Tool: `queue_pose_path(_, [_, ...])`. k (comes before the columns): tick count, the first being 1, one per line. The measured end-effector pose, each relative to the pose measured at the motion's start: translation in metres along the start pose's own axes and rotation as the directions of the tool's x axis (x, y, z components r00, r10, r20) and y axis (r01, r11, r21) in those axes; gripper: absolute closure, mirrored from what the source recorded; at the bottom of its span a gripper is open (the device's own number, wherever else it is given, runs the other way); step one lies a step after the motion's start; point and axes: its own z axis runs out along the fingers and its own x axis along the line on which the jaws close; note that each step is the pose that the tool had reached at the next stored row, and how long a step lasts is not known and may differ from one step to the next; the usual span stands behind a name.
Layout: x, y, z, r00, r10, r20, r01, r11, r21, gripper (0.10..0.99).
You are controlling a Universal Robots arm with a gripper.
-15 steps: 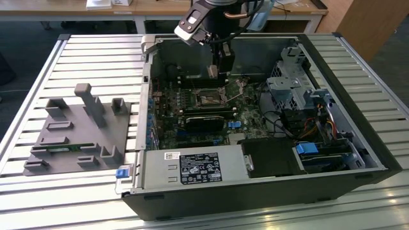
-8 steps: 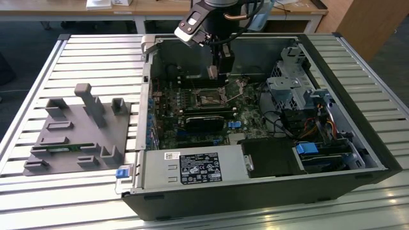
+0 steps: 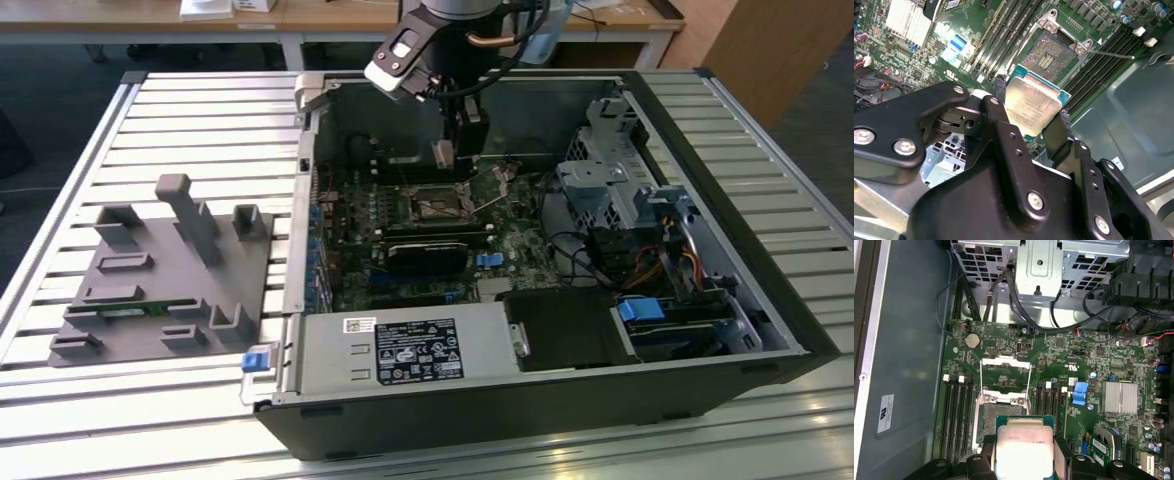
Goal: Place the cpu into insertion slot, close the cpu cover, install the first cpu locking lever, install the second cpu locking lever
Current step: 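Place the cpu into insertion slot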
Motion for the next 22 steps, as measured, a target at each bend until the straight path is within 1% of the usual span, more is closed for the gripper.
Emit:
queue_pose_path(3, [0.0,-0.0001,0.0013,1.0,0.0,0.0034,0.0,1.0,0.0,0.545])
queue_pose_path(7, [-0.0001,-0.0003,0.0037,0.9999,-0.001,0.013,0.001,1.0,0.001,0.545])
queue_pose_path(17, [0.0003,-0.0007,0.0085,0.9999,-0.001,0.0138,0.001,1.0,0.001,0.545])
queue_pose_path(22, [0.0002,-0.0012,0.0134,0.9998,0.013,0.0155,-0.013,0.9999,0.001,0.545])
